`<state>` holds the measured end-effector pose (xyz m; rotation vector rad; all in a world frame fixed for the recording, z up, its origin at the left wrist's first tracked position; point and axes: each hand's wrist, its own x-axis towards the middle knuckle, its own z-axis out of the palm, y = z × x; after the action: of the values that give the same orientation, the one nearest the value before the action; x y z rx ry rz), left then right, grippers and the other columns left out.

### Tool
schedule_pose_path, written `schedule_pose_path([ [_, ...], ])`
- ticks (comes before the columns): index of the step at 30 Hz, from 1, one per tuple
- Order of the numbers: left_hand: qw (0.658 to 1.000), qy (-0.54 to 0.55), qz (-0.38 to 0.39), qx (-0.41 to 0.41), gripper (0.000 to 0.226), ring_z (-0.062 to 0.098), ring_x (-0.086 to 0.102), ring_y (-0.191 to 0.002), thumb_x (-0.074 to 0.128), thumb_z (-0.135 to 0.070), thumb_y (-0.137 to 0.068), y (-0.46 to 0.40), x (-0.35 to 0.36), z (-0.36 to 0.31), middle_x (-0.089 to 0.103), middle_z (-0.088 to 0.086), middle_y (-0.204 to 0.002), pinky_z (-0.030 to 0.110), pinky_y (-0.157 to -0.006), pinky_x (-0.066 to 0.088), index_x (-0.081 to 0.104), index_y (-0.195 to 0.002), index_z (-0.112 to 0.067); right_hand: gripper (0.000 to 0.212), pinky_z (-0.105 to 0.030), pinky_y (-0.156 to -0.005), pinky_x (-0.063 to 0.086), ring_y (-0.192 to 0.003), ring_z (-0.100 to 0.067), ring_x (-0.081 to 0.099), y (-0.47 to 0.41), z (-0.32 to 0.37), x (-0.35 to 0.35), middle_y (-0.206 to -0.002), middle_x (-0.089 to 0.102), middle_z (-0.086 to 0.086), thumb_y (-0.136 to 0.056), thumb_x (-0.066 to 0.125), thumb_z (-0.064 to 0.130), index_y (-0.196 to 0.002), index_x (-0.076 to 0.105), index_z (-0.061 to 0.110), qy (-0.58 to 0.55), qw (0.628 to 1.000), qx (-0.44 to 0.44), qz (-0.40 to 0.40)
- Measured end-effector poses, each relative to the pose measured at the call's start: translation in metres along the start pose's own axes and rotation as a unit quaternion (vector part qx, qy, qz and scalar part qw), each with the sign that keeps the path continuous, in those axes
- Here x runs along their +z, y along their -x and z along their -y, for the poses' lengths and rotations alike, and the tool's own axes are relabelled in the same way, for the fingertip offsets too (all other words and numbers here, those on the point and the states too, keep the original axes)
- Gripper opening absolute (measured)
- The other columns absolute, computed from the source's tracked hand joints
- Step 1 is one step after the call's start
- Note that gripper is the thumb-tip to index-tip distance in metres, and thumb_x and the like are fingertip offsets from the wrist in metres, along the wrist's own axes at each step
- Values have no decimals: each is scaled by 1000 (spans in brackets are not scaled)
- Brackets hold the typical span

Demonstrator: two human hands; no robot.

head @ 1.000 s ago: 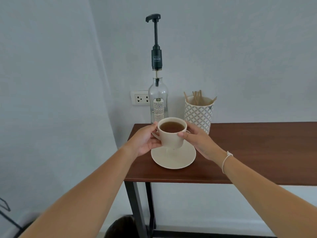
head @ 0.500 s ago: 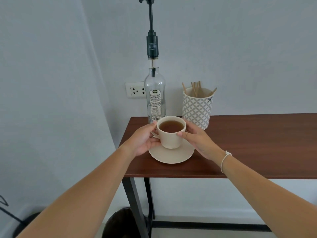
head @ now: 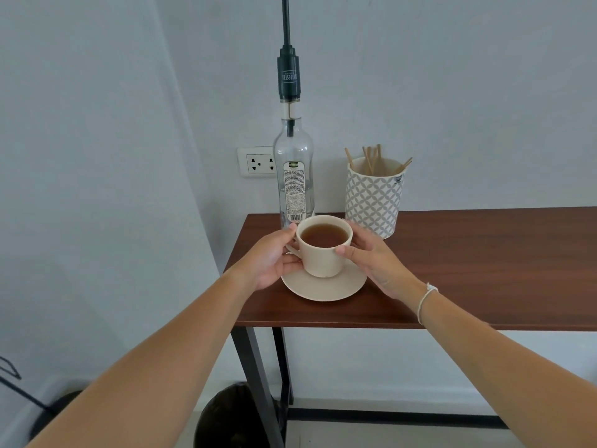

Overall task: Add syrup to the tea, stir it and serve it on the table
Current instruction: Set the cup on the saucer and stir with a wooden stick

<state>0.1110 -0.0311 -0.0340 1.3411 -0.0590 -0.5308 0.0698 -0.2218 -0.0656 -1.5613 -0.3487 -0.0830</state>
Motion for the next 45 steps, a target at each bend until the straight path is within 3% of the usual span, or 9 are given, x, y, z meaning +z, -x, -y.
schedule_pose_path([
  [5,1000,-12,-1,-3,32,28,58,-118,40,-29,-100,1,-2,3,56,19,-126,34,-87,53,56,-121,-12,44,-35,-110,36,-124,-18,52,3,0,0,-129,60,-5,-81,67,18,-123,58,25,5,1000,12,1],
  [9,1000,-19,10,0,33,22,61,-109,38,-29,-100,0,-5,6,61,15,-115,32,-88,52,56,-121,-11,40,-37,-113,33,-126,-18,51,4,1,1,-130,60,-4,-81,68,17,-118,60,30,7,1000,24,-6],
  [19,993,-105,12,46,29,18,60,-109,34,-31,-101,-1,-7,10,63,7,-108,30,-90,52,62,-106,-23,38,-19,-100,42,-119,-7,55,9,6,3,-125,62,3,-86,63,13,-120,57,31,44,998,34,-3],
  [25,974,-208,-49,73,34,25,57,-116,39,-36,-98,-4,-12,7,58,14,-121,41,-99,49,58,-113,-12,64,-16,-102,38,-129,-7,47,15,5,-2,-142,49,4,-85,66,20,-143,39,17,75,994,73,-41],
  [30,957,-226,-128,130,24,26,60,-109,40,-35,-97,-3,-8,-8,60,11,-112,42,-97,50,55,-86,-19,61,-23,-109,27,-137,-10,36,28,10,-14,-148,40,4,-91,57,29,-145,33,18,128,982,91,-106],
  [34,917,-296,-157,215,18,20,58,-104,45,-36,-88,-1,-2,-27,63,-2,-98,42,-97,48,59,-86,-25,56,-30,-115,25,-139,-13,33,39,4,-37,-149,40,5,-91,54,37,-143,37,24,293,939,115,-141],
  [38,867,-378,-148,288,19,6,56,-84,44,-28,-94,-1,16,-50,62,-6,-91,15,-72,41,61,-97,-20,63,-35,-116,23,-143,-17,26,50,1,-50,-153,34,2,-90,49,48,-146,31,27,446,872,163,-116],
  [40,849,-405,-139,310,19,1,56,-83,45,-28,-94,-3,25,-59,63,-8,-92,9,-68,36,63,-97,-21,67,-37,-118,19,-145,-20,22,52,0,-53,-154,31,1,-88,47,54,-147,29,26,493,845,173,-112],
  [45,815,-456,-118,339,25,8,56,-87,45,-31,-95,-10,50,-78,62,-5,-95,4,-63,36,63,-105,-17,69,-34,-119,11,-145,-19,19,52,-2,-52,-156,26,0,-89,43,57,-146,33,19,558,807,171,-95],
])
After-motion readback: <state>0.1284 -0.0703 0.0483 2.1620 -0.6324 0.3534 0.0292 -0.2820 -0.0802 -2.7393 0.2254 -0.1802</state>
